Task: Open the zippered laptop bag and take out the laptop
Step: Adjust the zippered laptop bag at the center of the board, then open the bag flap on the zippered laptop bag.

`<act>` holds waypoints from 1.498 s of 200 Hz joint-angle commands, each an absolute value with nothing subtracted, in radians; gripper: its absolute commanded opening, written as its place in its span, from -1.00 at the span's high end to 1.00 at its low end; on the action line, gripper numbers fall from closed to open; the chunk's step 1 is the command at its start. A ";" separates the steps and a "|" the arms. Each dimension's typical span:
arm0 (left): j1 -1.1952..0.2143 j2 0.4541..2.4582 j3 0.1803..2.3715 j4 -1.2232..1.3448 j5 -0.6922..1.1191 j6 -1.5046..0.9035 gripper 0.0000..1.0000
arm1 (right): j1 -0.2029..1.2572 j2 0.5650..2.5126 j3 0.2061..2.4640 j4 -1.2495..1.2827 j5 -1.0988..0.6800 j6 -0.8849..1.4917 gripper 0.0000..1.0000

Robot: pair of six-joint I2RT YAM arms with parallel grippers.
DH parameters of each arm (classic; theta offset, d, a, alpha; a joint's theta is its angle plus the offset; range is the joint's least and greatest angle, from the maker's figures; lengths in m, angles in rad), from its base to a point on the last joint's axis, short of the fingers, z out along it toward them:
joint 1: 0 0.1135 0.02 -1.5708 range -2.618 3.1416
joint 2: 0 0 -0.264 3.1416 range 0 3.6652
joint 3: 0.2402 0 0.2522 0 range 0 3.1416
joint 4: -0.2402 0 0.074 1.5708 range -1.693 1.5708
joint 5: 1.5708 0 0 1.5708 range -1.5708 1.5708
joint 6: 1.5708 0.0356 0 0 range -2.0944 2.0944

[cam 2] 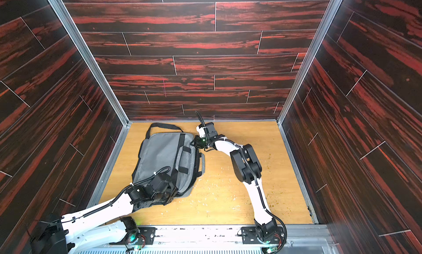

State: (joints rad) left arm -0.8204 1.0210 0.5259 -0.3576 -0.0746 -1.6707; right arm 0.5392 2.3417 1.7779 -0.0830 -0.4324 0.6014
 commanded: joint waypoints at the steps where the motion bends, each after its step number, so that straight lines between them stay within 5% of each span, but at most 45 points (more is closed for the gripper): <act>1: -0.822 0.977 0.551 -0.460 -0.155 -1.639 0.73 | 0.551 2.343 1.752 -0.091 -0.440 0.563 0.42; 50: -0.822 0.934 0.565 -0.528 -0.106 -1.620 0.14 | 0.549 2.259 1.745 -0.137 -0.382 0.522 0.01; 71: -0.822 0.904 0.588 -0.566 -0.126 -1.602 -0.48 | 0.542 2.209 1.720 -0.145 -0.373 0.502 -0.08; 88: -0.822 0.875 0.598 -0.609 -0.140 -1.586 -0.68 | 0.537 2.180 1.714 -0.164 -0.370 0.480 -0.13; 151: -0.823 0.849 0.808 -0.743 -0.213 -1.260 -0.74 | 0.497 1.973 1.606 -0.226 -0.318 0.418 -0.33; 215: -0.791 1.241 1.134 -0.866 -0.227 -0.743 -0.70 | 0.467 1.589 1.288 -0.371 -0.301 0.381 -0.45; 299: -0.732 1.771 1.426 -0.861 -0.233 -0.566 -0.61 | 0.437 1.147 0.854 -0.411 -0.217 0.508 -0.53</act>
State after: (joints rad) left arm -0.7361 1.6718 1.3624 -0.8154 -0.2249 -0.6266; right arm 0.4427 1.2472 0.9318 -0.3683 -0.2619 0.4637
